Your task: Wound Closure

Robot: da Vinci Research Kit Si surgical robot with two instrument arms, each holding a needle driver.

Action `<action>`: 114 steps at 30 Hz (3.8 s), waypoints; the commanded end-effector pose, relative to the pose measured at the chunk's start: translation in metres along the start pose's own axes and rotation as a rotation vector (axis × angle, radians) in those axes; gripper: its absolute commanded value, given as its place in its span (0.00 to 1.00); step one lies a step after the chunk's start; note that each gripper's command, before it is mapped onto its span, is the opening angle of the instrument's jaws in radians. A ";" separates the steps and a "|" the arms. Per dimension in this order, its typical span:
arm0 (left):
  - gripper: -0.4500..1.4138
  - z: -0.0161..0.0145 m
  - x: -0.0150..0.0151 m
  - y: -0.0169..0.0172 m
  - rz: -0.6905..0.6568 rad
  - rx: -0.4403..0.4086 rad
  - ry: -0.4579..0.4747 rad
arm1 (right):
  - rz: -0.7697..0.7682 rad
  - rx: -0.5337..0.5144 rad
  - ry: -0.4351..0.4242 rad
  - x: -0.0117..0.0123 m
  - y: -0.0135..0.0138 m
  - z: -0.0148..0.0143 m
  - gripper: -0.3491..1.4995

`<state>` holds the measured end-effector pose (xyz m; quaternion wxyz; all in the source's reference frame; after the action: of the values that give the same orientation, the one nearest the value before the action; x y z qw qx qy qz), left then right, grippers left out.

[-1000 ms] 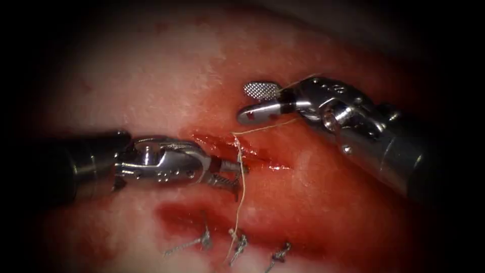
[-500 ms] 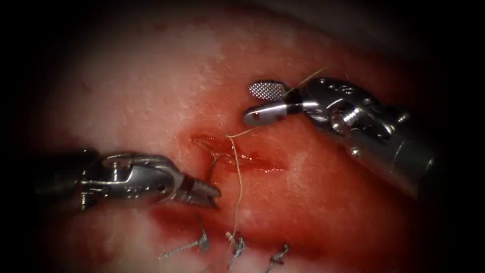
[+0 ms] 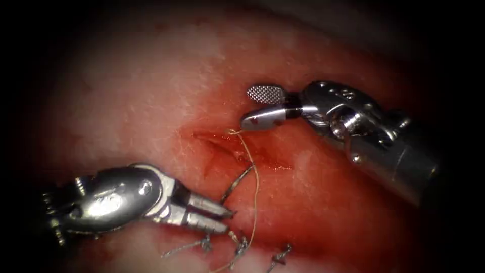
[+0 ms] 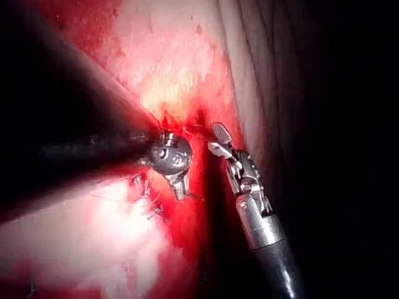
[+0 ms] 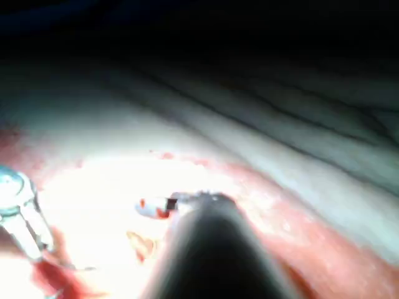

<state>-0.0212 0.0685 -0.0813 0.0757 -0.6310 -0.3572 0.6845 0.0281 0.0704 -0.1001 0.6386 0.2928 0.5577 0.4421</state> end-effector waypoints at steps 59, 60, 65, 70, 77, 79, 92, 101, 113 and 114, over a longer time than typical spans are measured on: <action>0.05 -0.0025 -0.0016 -0.0042 0.667 0.496 -0.002 | 0.195 -0.020 -0.011 0.0005 -0.0055 -0.0093 0.93; 0.05 -0.0027 -0.0017 -0.0043 0.668 0.501 0.002 | 0.218 -0.015 -0.009 0.0003 -0.0057 -0.0093 0.95; 0.05 -0.0018 -0.0016 -0.0041 0.672 0.528 0.032 | 0.349 0.048 0.088 0.0000 -0.0066 -0.0063 0.89; 0.05 -0.0017 -0.0018 -0.0039 0.686 0.541 0.066 | 0.461 0.071 0.174 0.0000 -0.0061 -0.0043 0.86; 0.05 -0.0008 -0.0025 -0.0042 0.733 0.551 0.078 | 0.569 0.101 0.256 -0.0011 -0.0057 -0.0010 0.86; 0.05 -0.0009 -0.0025 -0.0041 0.740 0.552 0.080 | 0.600 0.111 0.269 -0.0015 -0.0057 -0.0003 0.86; 0.05 -0.0003 -0.0022 -0.0039 0.748 0.547 0.090 | 0.635 0.136 0.320 -0.0016 -0.0060 0.0017 0.85; 0.05 0.0003 -0.0017 -0.0034 0.748 0.529 0.099 | 0.619 0.131 0.325 -0.0018 -0.0054 0.0017 0.89; 0.05 0.0008 -0.0017 -0.0033 0.751 0.518 0.102 | 0.565 0.162 0.331 -0.0018 -0.0058 0.0010 0.00; 0.05 0.0008 -0.0017 -0.0033 0.751 0.518 0.102 | 0.559 0.162 0.332 -0.0017 -0.0057 0.0008 0.00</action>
<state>-0.0223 0.0695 -0.0784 -0.0060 -0.7098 0.0828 0.6995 0.0297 0.0656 -0.1039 0.3648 0.4087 0.5826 0.6004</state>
